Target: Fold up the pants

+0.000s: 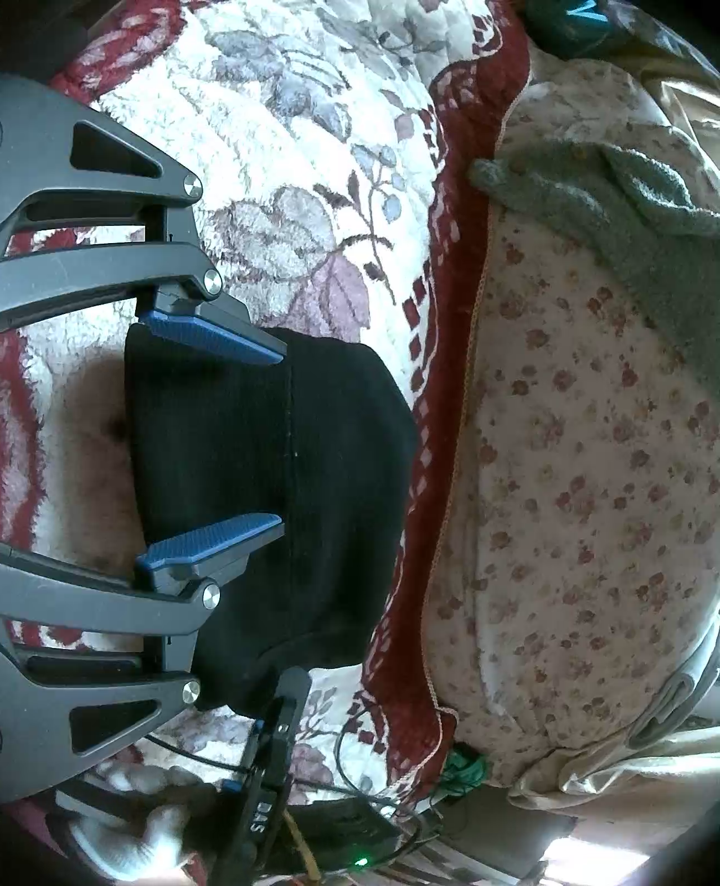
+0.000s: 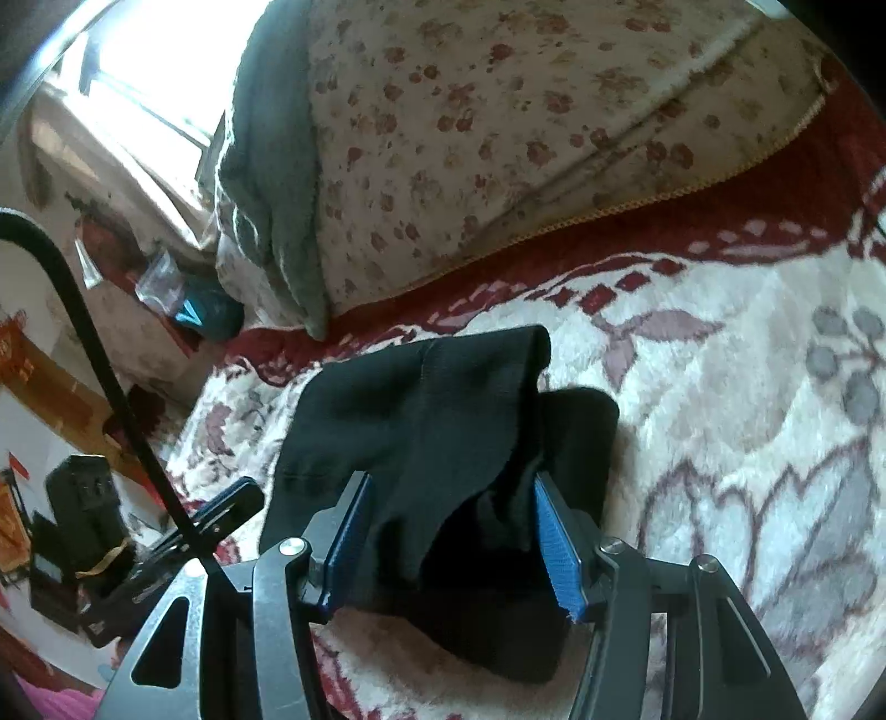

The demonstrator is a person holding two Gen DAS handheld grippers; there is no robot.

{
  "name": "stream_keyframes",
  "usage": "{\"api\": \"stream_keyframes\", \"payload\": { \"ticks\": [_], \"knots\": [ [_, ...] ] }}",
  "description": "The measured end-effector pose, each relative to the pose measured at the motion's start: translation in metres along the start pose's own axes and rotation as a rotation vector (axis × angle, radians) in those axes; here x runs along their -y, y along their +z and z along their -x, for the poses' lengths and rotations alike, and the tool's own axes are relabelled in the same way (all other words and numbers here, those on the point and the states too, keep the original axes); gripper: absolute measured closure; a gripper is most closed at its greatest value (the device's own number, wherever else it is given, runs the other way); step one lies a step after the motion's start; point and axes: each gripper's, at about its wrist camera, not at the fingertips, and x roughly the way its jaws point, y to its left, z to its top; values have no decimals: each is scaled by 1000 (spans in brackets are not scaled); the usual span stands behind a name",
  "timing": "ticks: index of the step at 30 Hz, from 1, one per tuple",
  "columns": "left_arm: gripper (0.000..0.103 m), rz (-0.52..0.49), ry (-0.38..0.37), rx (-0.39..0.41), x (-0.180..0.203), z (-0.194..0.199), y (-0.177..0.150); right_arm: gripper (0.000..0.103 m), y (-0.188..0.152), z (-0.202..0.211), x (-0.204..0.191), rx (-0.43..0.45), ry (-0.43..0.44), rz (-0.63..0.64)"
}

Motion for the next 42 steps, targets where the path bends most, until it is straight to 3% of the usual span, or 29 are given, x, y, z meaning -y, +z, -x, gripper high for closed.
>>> {"api": "stream_keyframes", "payload": {
  "ticks": [6, 10, 14, 21, 27, 30, 33, 34, 36, 38, 42],
  "knots": [
    [48, 0, 0, -5, 2, -2, 0, 48, 7, -10, -4, -25, -33, 49],
    [48, -4, -6, -20, 3, -6, -2, 68, 0, -15, -12, -34, -65, 150],
    [48, -1, -16, -44, 3, -10, -4, 87, -3, -3, -10, 1, -40, 138],
    [48, 3, -48, -40, 6, -5, -3, 92, -12, 18, -27, 3, -63, 208],
    [48, 13, -36, -43, 2, -8, -2, 92, -23, 12, -2, -5, -90, 122],
    [48, 23, -32, -45, -3, -6, -3, 88, -20, 18, 3, 14, -50, 72],
    [48, 34, -24, -34, -10, -3, 0, 66, -16, 30, -3, 45, -105, 92],
    [48, 41, -24, -31, -13, -2, 1, 62, -15, 35, -4, 60, -98, 86],
    [48, 59, -31, -29, -20, -2, 5, 43, -13, 43, -1, 91, -43, 54],
    [47, 70, -47, -36, -26, -3, 7, 39, -12, 44, 5, 95, -36, 23],
    [44, 93, -102, -81, -38, -14, 10, 37, -11, 24, 21, 15, -70, -41]
  ]
}}
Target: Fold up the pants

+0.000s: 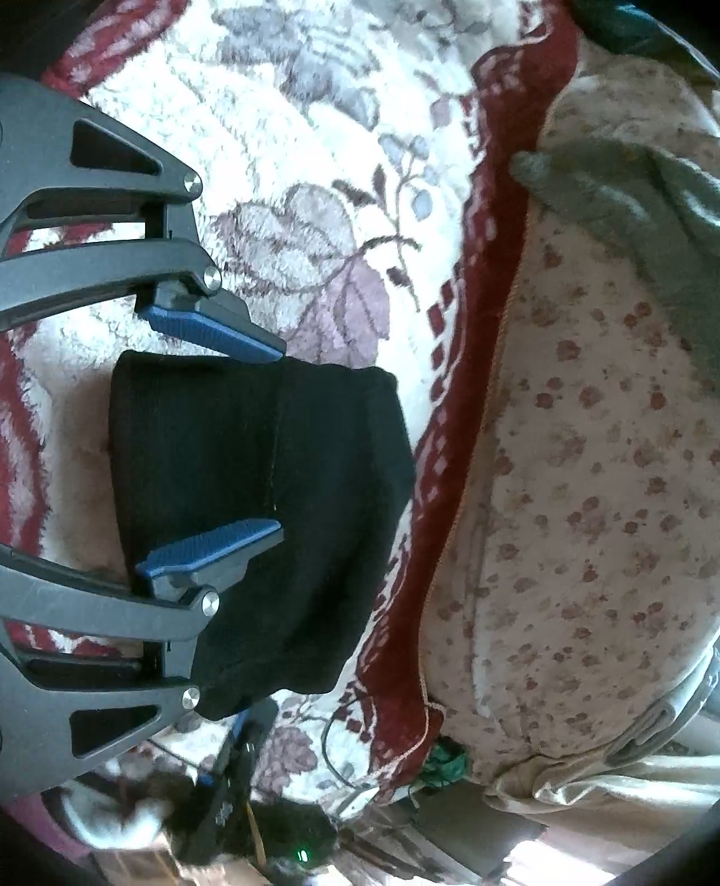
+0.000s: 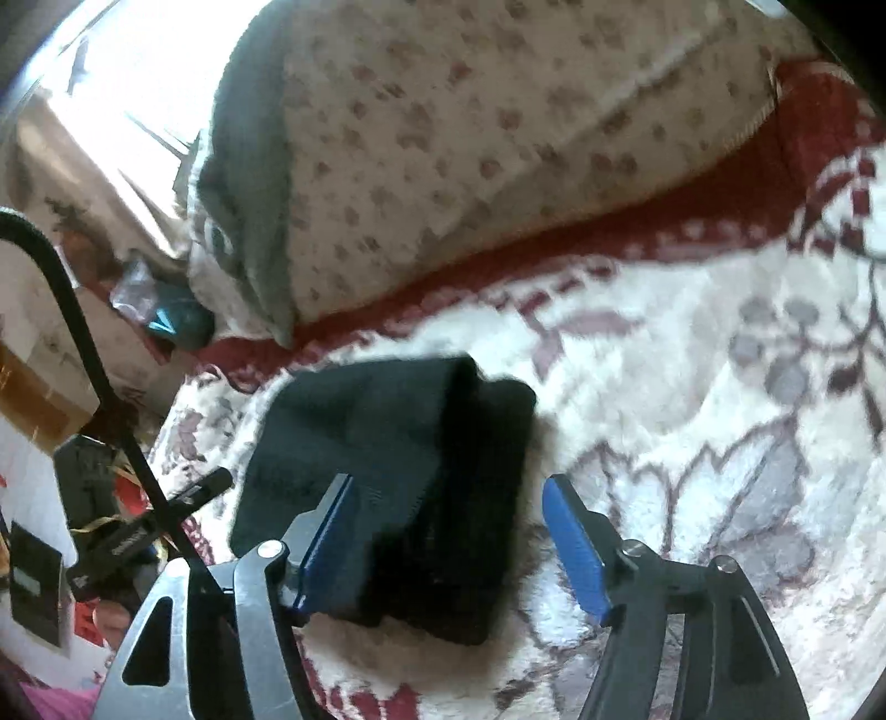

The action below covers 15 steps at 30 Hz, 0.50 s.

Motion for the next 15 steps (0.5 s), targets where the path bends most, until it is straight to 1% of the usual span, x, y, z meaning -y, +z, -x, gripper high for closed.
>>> {"api": "stream_keyframes", "payload": {
  "ticks": [3, 5, 6, 7, 8, 11, 12, 13, 14, 15],
  "knots": [
    [44, 38, -51, -43, -12, -13, 5, 36, 2, -13, 7, -8, 37, -37],
    [43, 62, -75, -63, -18, -22, 8, 34, 3, -24, 8, -23, 66, -46],
    [37, 75, -89, -72, -21, -28, 9, 34, 3, -28, 7, -23, 79, -44],
    [32, 84, -103, -80, -23, -32, 9, 29, 2, -33, 5, -22, 96, -34],
    [31, 95, -117, -89, -25, -38, 9, 24, 1, -36, 4, -20, 103, -27],
    [28, 117, -138, -112, -29, -52, 9, 17, -1, -43, -1, -12, 117, 19],
    [25, 126, -145, -116, -30, -57, 8, 17, -1, -45, -3, -16, 112, 35],
    [24, 130, -156, -107, -31, -60, 8, 16, -2, -46, -5, -17, 110, 51],
    [24, 118, -162, -85, -30, -61, 7, 19, -3, -47, -5, -15, 112, 62],
    [24, 96, -157, -76, -28, -62, 7, 27, -2, -47, -5, -10, 110, 66]
  ]
}}
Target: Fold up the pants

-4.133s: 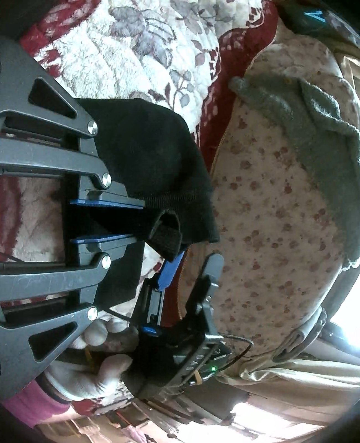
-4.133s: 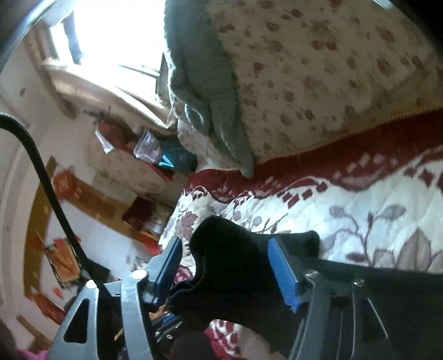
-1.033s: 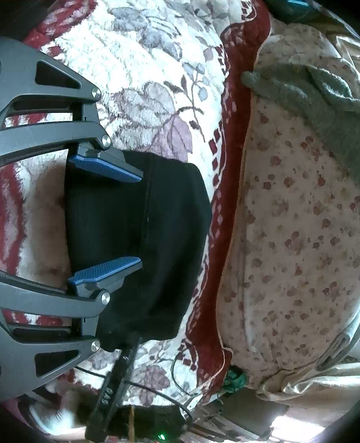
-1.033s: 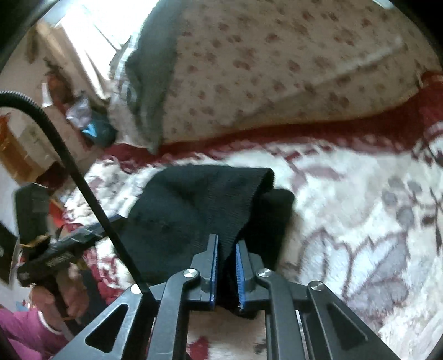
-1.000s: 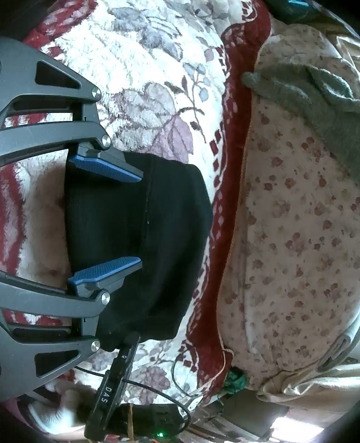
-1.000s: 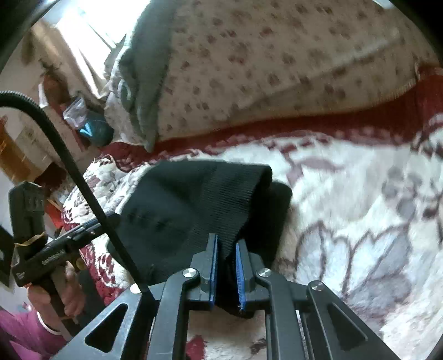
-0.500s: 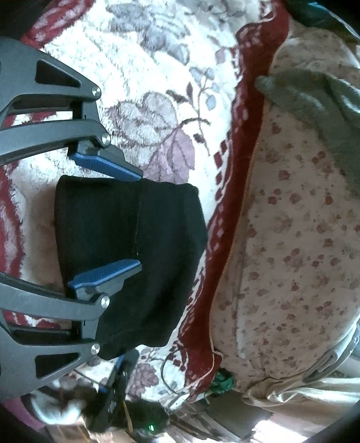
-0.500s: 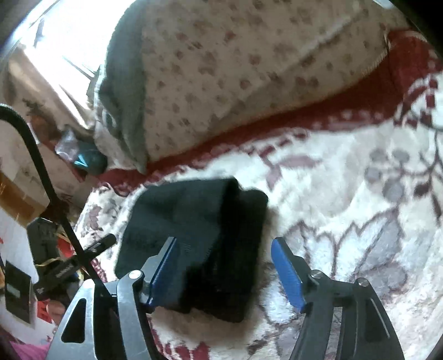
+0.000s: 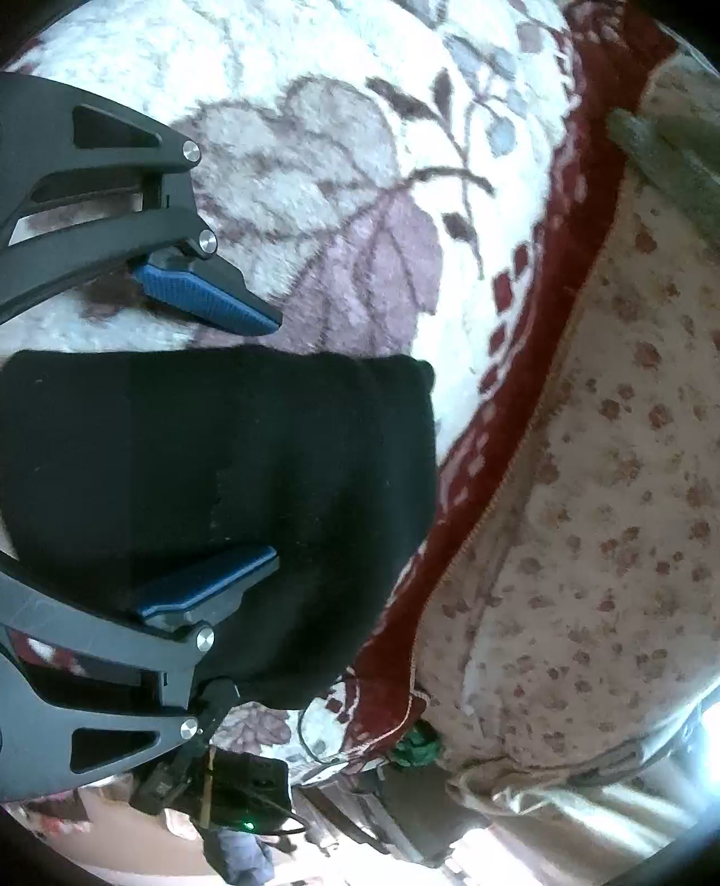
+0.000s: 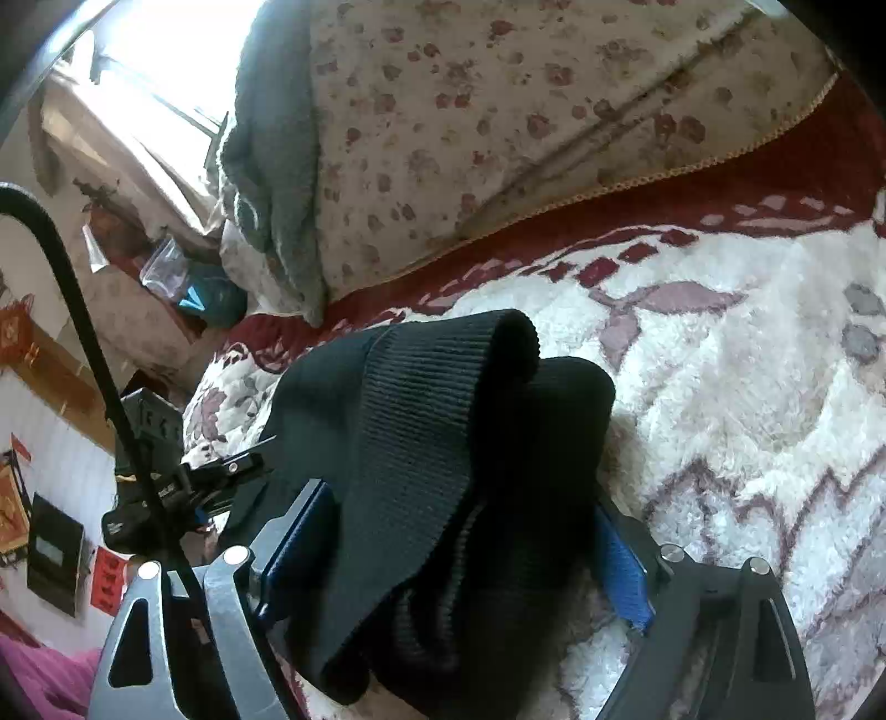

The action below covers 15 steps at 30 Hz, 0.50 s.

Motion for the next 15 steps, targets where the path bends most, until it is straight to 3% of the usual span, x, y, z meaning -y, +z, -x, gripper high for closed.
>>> {"api": "stream_keyframes", "payload": {
  "ticks": [2, 3, 6, 9, 15],
  "knots": [
    [31, -33, 15, 2, 5, -3, 1, 36, -1, 2, 3, 15, -5, -1],
    [41, -41, 5, -6, 7, -4, 2, 42, -1, 3, 4, 21, 3, -8],
    [54, -62, 37, 9, 14, -1, 2, 53, 0, 9, -1, 35, 1, -1],
    [69, -73, 57, 28, 20, 10, 2, 59, 1, 16, -12, 43, -3, 33],
    [73, -86, 75, 74, 21, 45, 4, 62, 7, 21, -36, 55, 28, 53]
  ]
}}
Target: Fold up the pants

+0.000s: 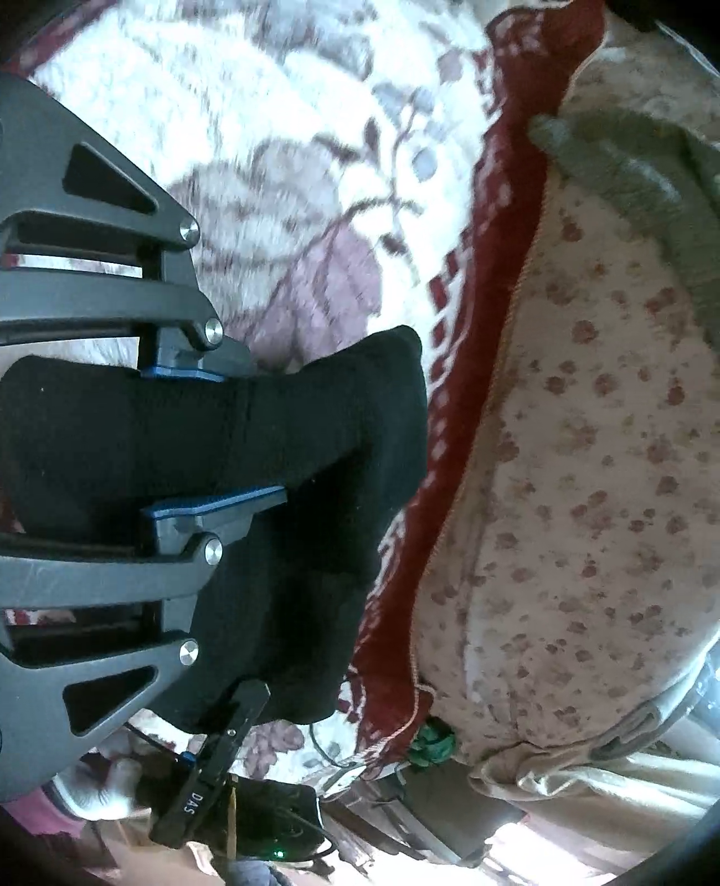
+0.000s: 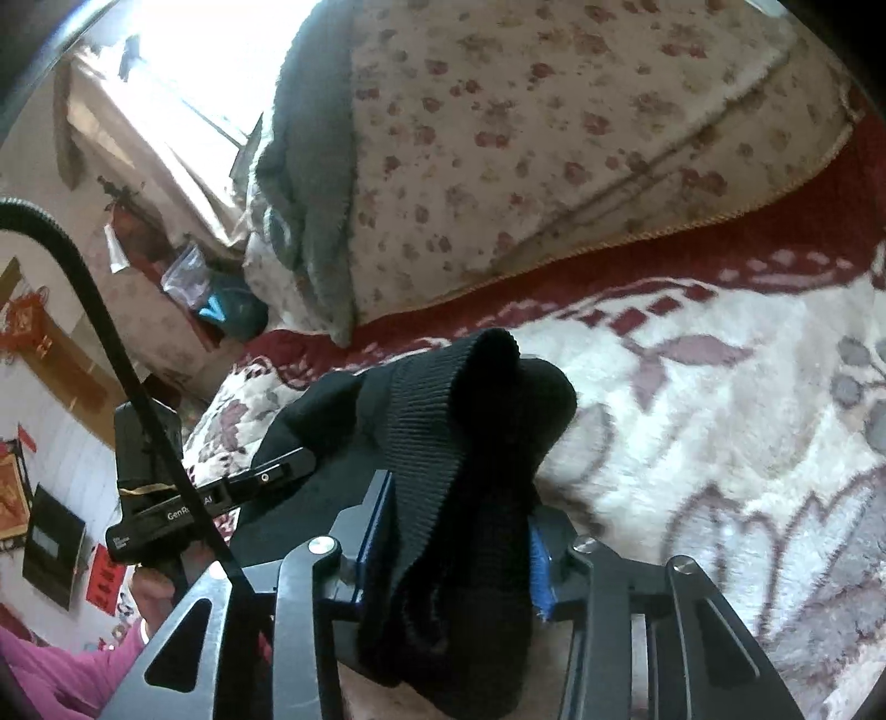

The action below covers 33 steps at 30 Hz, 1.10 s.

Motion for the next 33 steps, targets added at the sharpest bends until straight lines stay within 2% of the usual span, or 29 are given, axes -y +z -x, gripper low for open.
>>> {"api": "stream_keyframes", "payload": {
  "ticks": [6, 14, 19, 25, 28, 31, 33],
  "knots": [
    [73, 35, 46, 60, -36, 47, 11, 62, 8, -24, -44, -14, 66, 47],
    [73, 105, 159, 121, -105, 98, 18, 62, 14, -94, -107, -64, 157, 82],
    [73, 151, 197, 115, -140, 103, 14, 62, 13, -136, -127, -121, 173, 90],
    [73, 215, 216, 72, -178, 88, 1, 62, 5, -174, -129, -193, 160, 72],
    [73, 237, 212, 66, -189, 80, -5, 62, 1, -190, -124, -219, 132, 66],
    [72, 232, 199, 80, -191, 79, -8, 60, 1, -194, -117, -224, 139, 41],
    [68, 237, 199, 80, -192, 79, -8, 55, 0, -197, -115, -228, 129, 37]
  ]
}}
